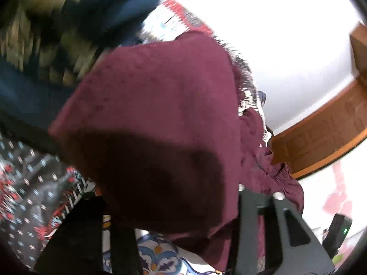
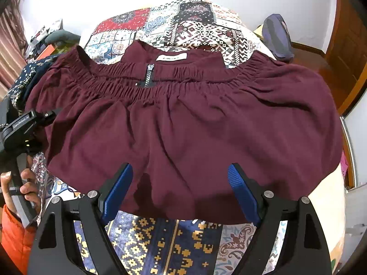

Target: Fold large clothes

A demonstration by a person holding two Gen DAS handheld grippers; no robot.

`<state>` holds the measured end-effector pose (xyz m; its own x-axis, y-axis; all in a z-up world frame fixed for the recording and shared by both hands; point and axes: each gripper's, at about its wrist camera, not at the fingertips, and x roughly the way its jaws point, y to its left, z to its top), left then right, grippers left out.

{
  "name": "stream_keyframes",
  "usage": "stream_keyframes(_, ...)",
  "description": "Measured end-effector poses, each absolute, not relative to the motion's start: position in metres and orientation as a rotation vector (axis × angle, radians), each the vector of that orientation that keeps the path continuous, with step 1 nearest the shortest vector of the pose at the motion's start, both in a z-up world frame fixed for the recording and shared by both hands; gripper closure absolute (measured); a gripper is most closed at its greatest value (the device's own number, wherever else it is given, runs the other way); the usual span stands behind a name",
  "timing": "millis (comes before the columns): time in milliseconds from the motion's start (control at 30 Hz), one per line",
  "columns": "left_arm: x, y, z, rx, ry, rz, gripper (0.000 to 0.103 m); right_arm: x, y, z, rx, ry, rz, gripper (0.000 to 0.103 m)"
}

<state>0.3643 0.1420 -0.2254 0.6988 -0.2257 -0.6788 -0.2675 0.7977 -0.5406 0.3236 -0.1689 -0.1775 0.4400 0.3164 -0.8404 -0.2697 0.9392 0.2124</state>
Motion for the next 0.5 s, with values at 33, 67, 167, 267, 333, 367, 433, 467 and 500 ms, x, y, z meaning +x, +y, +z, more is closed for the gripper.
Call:
stream_keyframes(33, 0.364, 0.136, -0.215, -0.63, 0.8, 0.023, 0.069, 0.323, -0.17, -0.176, 0.05, 1.051, 0.361, 0.021)
stream_keyframes(67, 0.363, 0.127, -0.2, -0.582, 0.779, 0.025, 0.071, 0.321, -0.171, -0.173, 0.052, 1.047, 0.358, 0.021)
stream_keyframes(167, 0.361, 0.109, -0.164, -0.526, 0.716, -0.005, 0.074, 0.317, -0.173, -0.163, 0.057, 1.032, 0.351, 0.021)
stream_keyframes(267, 0.353, 0.092, -0.119, -0.482, 0.635, -0.055, 0.077, 0.316, -0.173, -0.15, 0.064, 1.012, 0.35, 0.021)
stream_keyframes(333, 0.342, 0.089, -0.096, -0.466, 0.587, -0.081, 0.078, 0.315, -0.169, -0.139, 0.074, 0.994, 0.367, 0.021)
stream_keyframes(367, 0.339, 0.09, -0.087, -0.458, 0.573, -0.083, 0.079, 0.315, -0.165, -0.133, 0.082, 0.985, 0.383, 0.02)
stream_keyframes(433, 0.33, 0.093, -0.063, -0.442, 0.527, -0.084, 0.08, 0.315, -0.155, -0.124, 0.098, 0.971, 0.415, 0.02)
stream_keyframes(467, 0.326, 0.096, -0.054, -0.434, 0.511, -0.073, 0.08, 0.314, -0.148, -0.12, 0.106, 0.962, 0.432, 0.02)
stream_keyframes(500, 0.323, 0.098, -0.047, -0.424, 0.499, -0.059, 0.081, 0.314, -0.139, -0.117, 0.111, 0.955, 0.448, 0.02)
